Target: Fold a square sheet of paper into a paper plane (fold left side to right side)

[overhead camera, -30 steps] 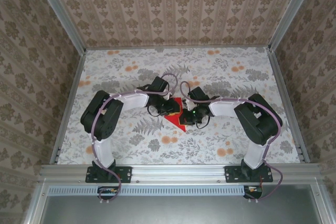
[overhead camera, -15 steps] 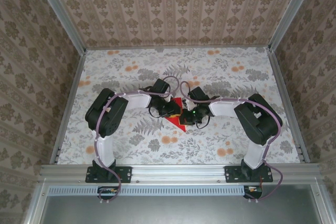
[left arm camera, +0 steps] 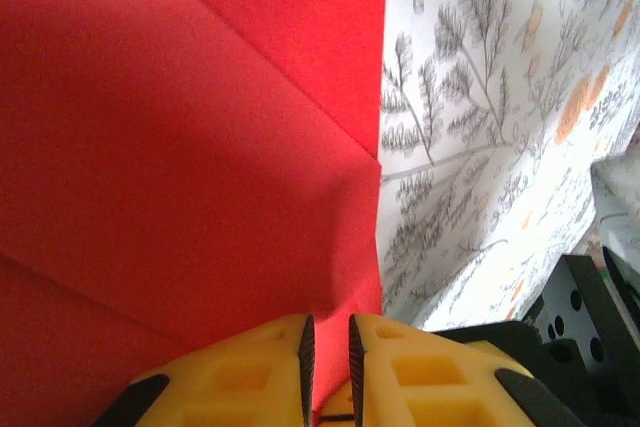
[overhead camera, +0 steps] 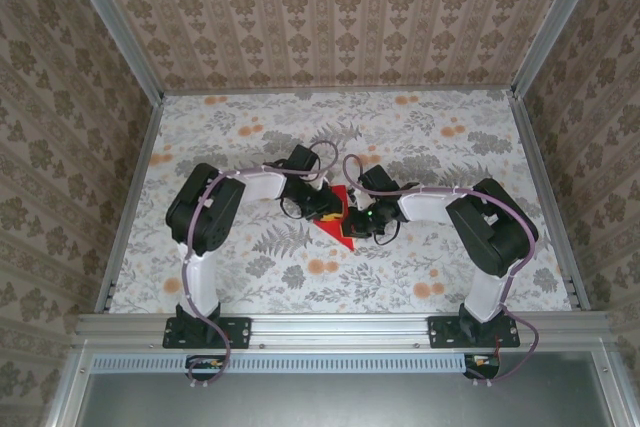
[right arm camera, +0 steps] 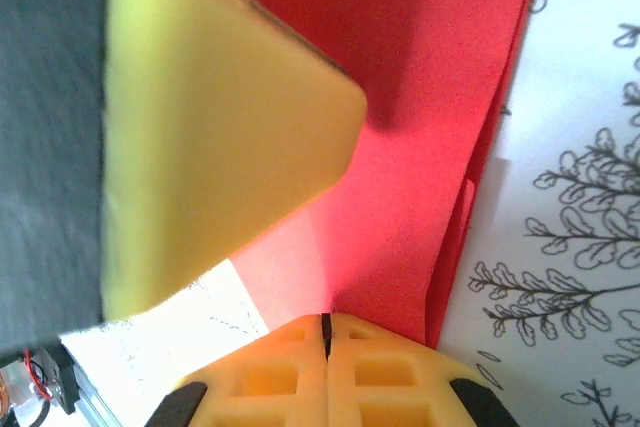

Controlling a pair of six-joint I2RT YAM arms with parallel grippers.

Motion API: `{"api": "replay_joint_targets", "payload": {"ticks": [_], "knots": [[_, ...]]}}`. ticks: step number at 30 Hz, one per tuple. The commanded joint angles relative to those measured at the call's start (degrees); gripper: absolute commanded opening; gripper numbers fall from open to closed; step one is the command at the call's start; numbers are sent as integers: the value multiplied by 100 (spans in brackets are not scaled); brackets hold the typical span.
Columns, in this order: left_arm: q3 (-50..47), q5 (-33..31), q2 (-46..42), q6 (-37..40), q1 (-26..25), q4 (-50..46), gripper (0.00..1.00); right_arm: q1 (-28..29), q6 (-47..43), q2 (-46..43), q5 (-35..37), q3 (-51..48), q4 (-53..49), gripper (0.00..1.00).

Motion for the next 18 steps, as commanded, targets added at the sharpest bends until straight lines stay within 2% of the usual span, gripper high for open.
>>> {"api": "replay_joint_targets", "payload": {"ticks": [1,9,12,14,15,18], "knots": [[342,-746,342,450,416,-119,20,-26,-116,59,389,-285,-932,0],[674,-450,182,618,567,-53,25,-24,-6,-146,89,-262,-514,0],[800,-82,-111,717,726,-45,29,-24,19,-318,-37,-170,-318,0],[897,45,-355,808,796,-82,31,-24,48,-460,-130,-106,-133,6],[919,79,-476,853,1001,-95,32,-25,71,-523,-166,-81,-44,9],[874,-19,-906,1025,1220,-305,36,-40,52,-828,-191,-1,134,17]]}}
